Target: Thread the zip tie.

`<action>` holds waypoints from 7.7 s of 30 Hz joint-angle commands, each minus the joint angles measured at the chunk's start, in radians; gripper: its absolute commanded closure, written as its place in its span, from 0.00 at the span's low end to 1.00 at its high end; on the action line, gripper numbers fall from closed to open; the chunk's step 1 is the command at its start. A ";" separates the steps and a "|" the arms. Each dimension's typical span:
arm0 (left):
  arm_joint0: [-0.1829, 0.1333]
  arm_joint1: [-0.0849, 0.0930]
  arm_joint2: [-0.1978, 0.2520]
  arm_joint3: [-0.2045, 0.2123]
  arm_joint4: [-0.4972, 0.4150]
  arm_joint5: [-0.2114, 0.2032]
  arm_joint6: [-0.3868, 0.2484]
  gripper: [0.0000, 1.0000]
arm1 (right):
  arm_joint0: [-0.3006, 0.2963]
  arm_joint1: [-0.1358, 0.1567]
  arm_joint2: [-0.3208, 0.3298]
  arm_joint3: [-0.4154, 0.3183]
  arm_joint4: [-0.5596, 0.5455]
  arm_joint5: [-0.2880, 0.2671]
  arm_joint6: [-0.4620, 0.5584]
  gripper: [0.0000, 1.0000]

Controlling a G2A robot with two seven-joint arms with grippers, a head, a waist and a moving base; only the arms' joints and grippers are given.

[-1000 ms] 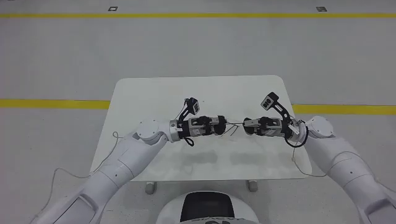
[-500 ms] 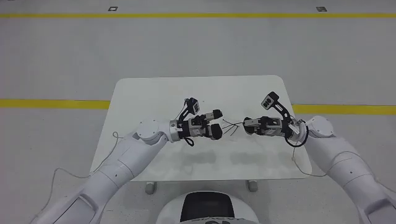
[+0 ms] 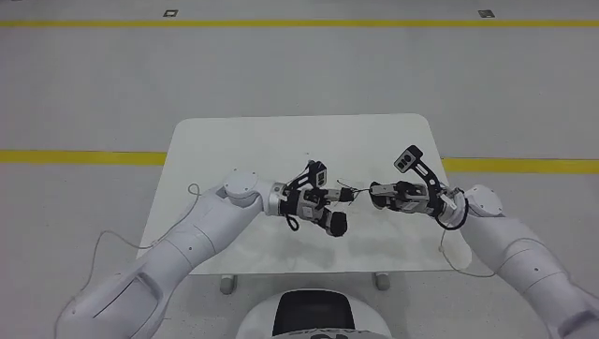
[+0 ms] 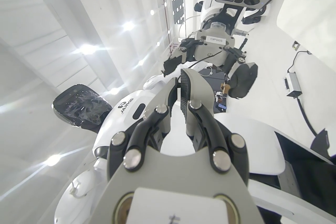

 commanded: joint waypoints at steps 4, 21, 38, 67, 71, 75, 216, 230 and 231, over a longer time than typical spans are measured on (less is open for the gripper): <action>0.009 0.000 -0.002 -0.010 -0.004 0.002 0.021 0.00 | 0.000 0.000 0.001 0.000 -0.001 0.000 0.000 1.00; 0.033 0.000 -0.032 -0.045 0.036 -0.060 0.204 0.00 | -0.040 -0.010 0.030 -0.024 0.063 0.037 -0.019 1.00; 0.062 0.004 -0.050 -0.091 0.085 -0.040 0.344 0.00 | -0.058 -0.030 0.065 -0.030 0.049 0.065 -0.083 1.00; 0.092 -0.002 -0.073 -0.107 0.092 -0.036 0.368 0.53 | -0.091 -0.058 0.134 -0.046 -0.059 0.174 -0.067 1.00; 0.093 -0.004 -0.075 -0.100 0.095 -0.038 0.365 0.59 | -0.090 -0.060 0.142 -0.040 -0.105 0.192 -0.100 1.00; 0.095 -0.005 -0.078 -0.094 0.095 -0.041 0.365 0.65 | -0.089 -0.062 0.146 -0.038 -0.141 0.207 -0.121 1.00; 0.214 0.052 -0.405 -0.224 0.637 -0.206 0.476 1.00 | -0.091 -0.103 0.247 -0.052 -0.339 0.280 -0.152 0.00; 0.214 0.052 -0.405 -0.224 0.637 -0.206 0.476 1.00 | 0.043 -0.078 0.239 -0.209 -0.682 0.680 -0.278 0.00; 0.214 0.052 -0.405 -0.224 0.637 -0.206 0.476 1.00 | 0.064 -0.085 0.211 -0.187 -0.693 0.680 -0.294 0.00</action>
